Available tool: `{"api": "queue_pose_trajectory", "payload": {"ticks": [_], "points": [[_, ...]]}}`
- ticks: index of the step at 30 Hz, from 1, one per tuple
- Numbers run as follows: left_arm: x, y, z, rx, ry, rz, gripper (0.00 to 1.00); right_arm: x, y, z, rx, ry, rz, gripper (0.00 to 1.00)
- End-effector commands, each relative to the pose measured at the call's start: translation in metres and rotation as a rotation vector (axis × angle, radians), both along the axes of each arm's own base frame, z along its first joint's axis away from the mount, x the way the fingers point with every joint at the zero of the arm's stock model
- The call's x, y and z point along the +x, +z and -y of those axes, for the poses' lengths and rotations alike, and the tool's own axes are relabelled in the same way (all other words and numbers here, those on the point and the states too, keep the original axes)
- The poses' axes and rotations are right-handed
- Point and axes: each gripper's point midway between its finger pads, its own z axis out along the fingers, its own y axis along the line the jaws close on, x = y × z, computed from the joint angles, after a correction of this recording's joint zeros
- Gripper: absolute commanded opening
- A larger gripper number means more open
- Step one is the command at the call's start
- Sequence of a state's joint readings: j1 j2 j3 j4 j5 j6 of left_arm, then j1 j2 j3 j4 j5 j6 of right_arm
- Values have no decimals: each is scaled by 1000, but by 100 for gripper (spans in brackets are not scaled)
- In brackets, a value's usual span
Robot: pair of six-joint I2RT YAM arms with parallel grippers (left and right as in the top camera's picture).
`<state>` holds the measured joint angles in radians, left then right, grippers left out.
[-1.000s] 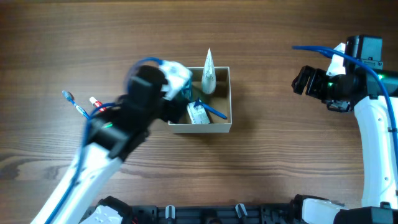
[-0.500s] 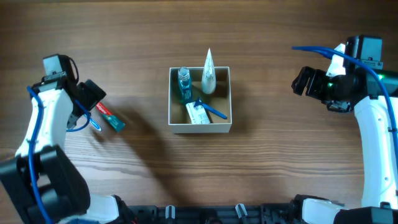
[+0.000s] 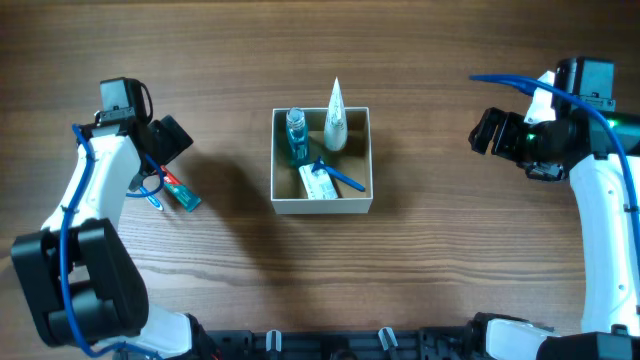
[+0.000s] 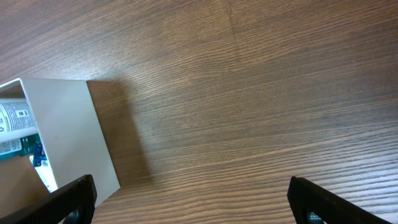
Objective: Pack container
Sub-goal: 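Grasp the Colgate toothpaste tube with the left gripper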
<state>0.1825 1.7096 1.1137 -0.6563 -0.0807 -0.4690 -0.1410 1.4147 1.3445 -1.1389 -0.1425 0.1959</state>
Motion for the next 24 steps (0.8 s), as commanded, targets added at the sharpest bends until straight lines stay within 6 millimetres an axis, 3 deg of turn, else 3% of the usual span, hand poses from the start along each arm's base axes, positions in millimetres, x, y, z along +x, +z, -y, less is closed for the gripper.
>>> {"api": "queue_pose_trajectory", "payload": {"ticks": [1, 11, 16, 21, 24], "points": [[-3, -20, 1, -15, 3, -49, 100, 0, 0, -1, 11, 14, -1, 100], [7, -48, -1, -18, 2, -64, 100, 0, 0, -2, 11, 14, -3, 100], [8, -51, -1, -18, 2, -65, 100, -1, 0, -1, 11, 14, -4, 100], [3, -71, 9, -94, -7, -109, 100, -1, 0, -2, 11, 14, -5, 100], [0, -72, 10, -96, -7, -123, 100, -1, 0, -2, 11, 14, -5, 100]]}}
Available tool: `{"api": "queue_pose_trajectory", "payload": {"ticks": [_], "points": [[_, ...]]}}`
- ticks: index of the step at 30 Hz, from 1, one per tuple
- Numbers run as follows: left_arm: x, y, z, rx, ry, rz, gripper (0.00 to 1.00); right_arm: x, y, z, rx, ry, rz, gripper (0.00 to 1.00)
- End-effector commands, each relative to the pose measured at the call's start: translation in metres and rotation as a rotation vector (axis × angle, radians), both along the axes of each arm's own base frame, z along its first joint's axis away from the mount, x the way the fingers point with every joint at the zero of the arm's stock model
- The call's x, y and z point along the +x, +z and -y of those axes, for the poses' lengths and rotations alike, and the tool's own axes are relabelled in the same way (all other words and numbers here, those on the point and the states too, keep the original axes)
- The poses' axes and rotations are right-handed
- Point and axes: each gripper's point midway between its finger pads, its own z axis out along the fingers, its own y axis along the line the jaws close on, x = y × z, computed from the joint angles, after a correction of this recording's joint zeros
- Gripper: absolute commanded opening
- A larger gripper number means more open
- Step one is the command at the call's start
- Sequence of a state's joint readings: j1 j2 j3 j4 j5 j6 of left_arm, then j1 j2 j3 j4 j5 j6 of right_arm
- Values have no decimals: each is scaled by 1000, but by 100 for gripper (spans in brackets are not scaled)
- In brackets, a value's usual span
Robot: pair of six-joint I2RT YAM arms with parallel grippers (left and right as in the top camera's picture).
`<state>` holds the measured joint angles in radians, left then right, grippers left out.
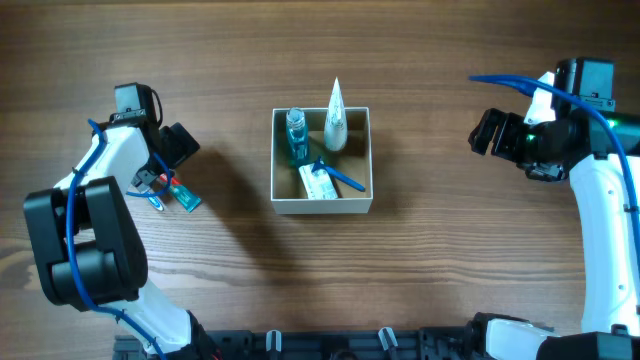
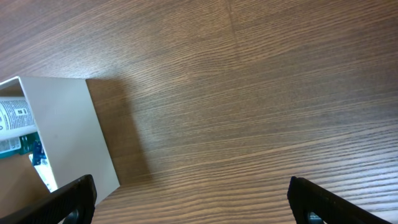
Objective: Pack container
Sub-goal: 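Grasp the Colgate toothpaste tube with the left gripper, then lower the toothpaste tube into the box and release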
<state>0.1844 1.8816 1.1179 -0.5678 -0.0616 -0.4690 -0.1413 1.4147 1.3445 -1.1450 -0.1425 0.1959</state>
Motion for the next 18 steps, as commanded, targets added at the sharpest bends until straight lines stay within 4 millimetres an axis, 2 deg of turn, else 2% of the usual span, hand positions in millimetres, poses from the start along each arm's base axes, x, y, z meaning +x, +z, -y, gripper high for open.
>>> {"api": "queue_pose_trajectory", "payload": {"ticks": [1, 3, 7, 8, 18], "points": [[-10, -18, 9, -65, -1, -57, 97, 1, 0, -1, 10, 14, 1, 100], [-12, -19, 9, -66, -1, -63, 87, 1, 0, -1, 10, 14, 1, 100], [-14, -19, 10, -68, -1, -70, 48, 1, 0, -1, 10, 14, 1, 100], [-14, -19, 10, -68, -1, -70, 42, 1, 0, -1, 10, 15, 1, 100], [-13, -19, 10, -67, -2, -69, 27, 1, 0, -1, 10, 14, 2, 100]]}}
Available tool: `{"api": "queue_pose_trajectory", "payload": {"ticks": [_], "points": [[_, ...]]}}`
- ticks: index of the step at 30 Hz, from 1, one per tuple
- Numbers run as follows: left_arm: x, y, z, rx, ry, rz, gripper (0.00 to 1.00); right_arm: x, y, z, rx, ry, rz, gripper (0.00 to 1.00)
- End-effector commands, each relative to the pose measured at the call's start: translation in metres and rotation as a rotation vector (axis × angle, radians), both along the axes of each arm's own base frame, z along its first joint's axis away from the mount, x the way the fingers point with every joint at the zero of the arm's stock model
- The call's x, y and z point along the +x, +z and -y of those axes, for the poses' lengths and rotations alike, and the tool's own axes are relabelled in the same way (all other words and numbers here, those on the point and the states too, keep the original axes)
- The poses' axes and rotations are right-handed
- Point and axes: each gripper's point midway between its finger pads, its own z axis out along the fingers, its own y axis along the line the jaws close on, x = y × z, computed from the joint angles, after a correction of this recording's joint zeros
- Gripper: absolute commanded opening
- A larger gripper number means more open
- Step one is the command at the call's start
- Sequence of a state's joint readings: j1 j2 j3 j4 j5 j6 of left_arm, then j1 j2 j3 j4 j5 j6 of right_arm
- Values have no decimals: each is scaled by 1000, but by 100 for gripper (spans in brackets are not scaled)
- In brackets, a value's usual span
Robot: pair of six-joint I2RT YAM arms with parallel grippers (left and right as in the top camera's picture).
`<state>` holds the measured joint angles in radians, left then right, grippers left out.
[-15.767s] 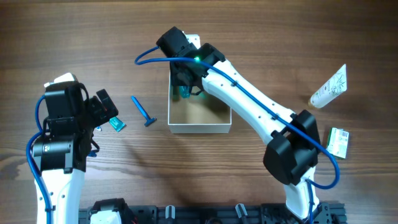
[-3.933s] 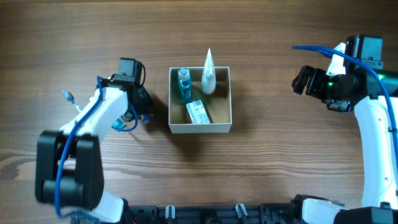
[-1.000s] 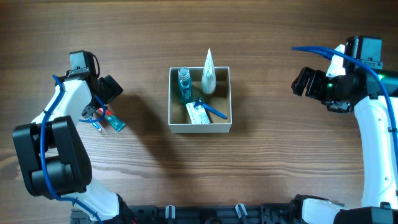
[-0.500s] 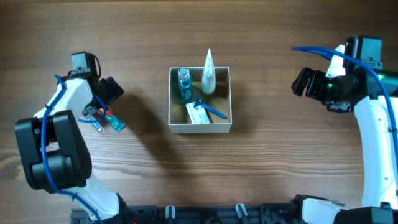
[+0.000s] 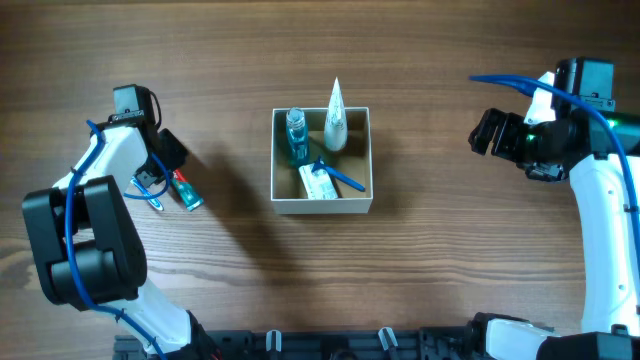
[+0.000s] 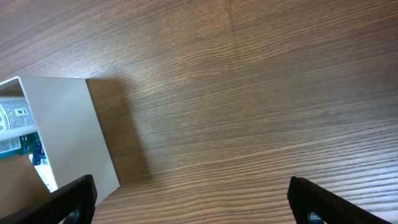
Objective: Pack container
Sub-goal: 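Lower the toothpaste tube into the box and release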
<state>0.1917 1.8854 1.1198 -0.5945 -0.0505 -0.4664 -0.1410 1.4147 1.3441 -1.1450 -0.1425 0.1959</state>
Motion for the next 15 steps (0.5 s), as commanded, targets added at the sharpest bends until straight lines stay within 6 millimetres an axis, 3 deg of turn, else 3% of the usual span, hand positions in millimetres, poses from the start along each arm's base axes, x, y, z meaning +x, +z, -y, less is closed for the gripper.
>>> {"api": "queue_pose_trajectory", "payload": {"ticks": [1, 6, 9, 12, 15], "points": [[-7, -17, 9, -52, -3, -43, 24, 1, 0, -1, 10, 14, 2, 100], [-5, -8, 9, -49, -4, -25, 10, 1, 0, -1, 9, 14, 3, 100], [-3, 15, 15, -41, -22, 12, 7, 1, 0, -1, 10, 14, 4, 100], [5, 66, 35, -15, -115, 123, 6, 1, 0, -1, 10, 14, 2, 100], [3, 134, 76, 56, -389, 281, 6, 1, 0, -1, 10, 14, 4, 100]]}}
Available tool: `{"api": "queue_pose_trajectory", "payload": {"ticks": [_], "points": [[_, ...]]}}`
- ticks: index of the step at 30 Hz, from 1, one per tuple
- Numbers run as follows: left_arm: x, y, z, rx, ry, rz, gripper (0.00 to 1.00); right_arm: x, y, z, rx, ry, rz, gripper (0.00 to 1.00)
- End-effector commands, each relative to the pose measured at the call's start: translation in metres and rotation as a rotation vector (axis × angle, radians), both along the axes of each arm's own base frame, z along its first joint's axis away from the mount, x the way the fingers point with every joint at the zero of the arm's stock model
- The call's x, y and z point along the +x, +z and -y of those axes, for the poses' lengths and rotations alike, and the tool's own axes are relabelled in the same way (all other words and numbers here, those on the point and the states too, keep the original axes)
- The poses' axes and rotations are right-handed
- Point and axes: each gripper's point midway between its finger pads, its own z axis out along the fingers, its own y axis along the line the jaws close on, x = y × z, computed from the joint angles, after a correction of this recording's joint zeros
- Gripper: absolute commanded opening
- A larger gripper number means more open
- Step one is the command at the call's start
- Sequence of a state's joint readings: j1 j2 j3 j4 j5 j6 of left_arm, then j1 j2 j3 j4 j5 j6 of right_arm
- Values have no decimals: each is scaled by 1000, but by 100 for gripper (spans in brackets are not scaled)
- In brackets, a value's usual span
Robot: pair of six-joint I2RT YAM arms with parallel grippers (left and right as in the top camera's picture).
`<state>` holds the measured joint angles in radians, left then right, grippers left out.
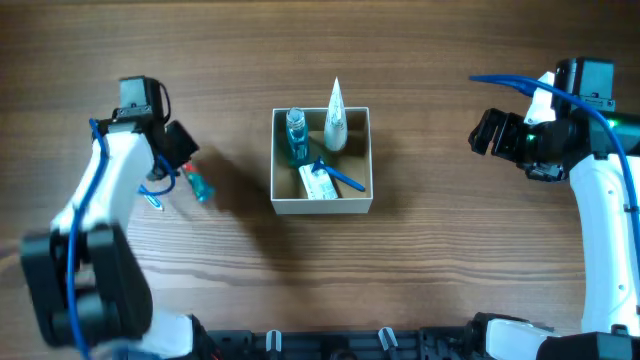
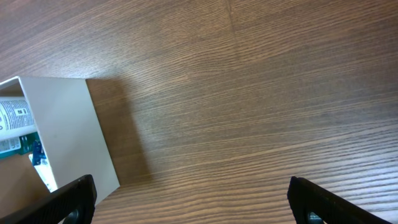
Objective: Pack container
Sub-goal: 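Lower the toothpaste tube into the box and release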
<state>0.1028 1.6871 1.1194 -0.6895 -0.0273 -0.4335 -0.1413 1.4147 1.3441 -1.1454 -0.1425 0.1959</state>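
The white open box [image 1: 321, 204] stands mid-table, and the right wrist view shows its side wall [image 2: 62, 134]. Inside are a teal bottle [image 1: 296, 136], a white tube [image 1: 335, 116], a blue toothbrush [image 1: 339, 176] and a small carton [image 1: 318, 184]. To its left, my left gripper [image 1: 185, 170] is over a small teal-and-red item [image 1: 198, 187] and looks shut on its upper end. A blue-ringed piece [image 1: 155, 197] lies on the wood beside it. At the far right, my right gripper [image 2: 193, 208] is open and holds nothing.
Bare wood grain surrounds the box on all sides. My right arm [image 1: 600, 210] runs along the table's right edge and my left arm [image 1: 95, 220] along the left. No other loose objects are in view.
The left gripper has shifted a little right, towards the box. The teal-and-red item has moved and turned with it, away from the blue-ringed piece. The right arm is unchanged.
The left gripper first hung above the teal-and-red item and the blue-ringed piece lying left of the box. At the following moments it stood lower and close over them. Now the teal-and-red item sits nearer the box under the gripper. The right gripper stayed open and still.
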Motion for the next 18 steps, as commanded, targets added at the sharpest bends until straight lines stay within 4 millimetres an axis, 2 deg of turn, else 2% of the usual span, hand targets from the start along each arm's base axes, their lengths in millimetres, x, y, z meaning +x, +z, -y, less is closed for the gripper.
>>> {"api": "queue_pose_trajectory", "payload": {"ticks": [1, 2, 4, 5, 7, 10, 13, 15, 17, 18], "points": [[-2, 89, 55, 85, -376, 224, 5, 2, 1, -1, 10, 14, 5, 100], [-13, 111, 78, 130, -537, 274, 6, 2, 1, -1, 10, 13, 6, 100], [-29, 132, 110, 182, -741, 330, 7, 2, 1, -1, 10, 13, 7, 100], [-52, 154, 153, 244, -1004, 409, 6, 2, 1, -1, 10, 13, 7, 100], [-66, 163, 181, 280, -1170, 460, 4, 2, 1, -1, 10, 13, 7, 100], [-85, 161, 220, 327, -1416, 491, 4, 3, 1, -1, 9, 13, 10, 100], [-91, 148, 241, 386, -1606, 481, 4, 3, 1, -1, 9, 13, 10, 100], [-87, 138, 253, 429, -1707, 476, 4, 3, 1, -1, 9, 13, 10, 100], [-79, 133, 259, 442, -1721, 488, 4, 3, 1, -1, 9, 13, 10, 100], [-66, 125, 270, 455, -1742, 505, 4, 3, 1, -1, 9, 13, 10, 100]]}}
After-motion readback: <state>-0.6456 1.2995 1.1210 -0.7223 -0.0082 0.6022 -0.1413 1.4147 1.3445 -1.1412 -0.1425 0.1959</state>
